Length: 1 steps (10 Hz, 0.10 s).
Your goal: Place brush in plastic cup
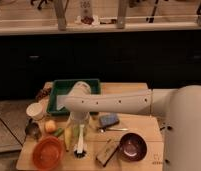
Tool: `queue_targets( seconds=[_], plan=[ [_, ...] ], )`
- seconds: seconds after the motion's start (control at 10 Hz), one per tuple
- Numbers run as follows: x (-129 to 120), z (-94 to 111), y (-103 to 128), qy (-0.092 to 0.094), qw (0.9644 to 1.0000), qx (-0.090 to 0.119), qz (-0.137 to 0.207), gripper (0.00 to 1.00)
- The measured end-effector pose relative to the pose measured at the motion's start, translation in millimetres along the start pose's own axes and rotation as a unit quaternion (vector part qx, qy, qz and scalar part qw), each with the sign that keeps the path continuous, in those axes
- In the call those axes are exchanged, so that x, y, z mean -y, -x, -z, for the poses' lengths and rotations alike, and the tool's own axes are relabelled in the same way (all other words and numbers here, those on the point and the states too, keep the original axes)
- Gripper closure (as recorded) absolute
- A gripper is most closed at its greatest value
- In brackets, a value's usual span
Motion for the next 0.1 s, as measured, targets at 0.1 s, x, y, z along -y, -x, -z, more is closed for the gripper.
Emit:
queue_targets(
  seconds=[0.1],
  plan=[
    [0.0, 0.0, 0.0, 0.0, 1.0, 0.0, 0.0, 0.2]
  ],
)
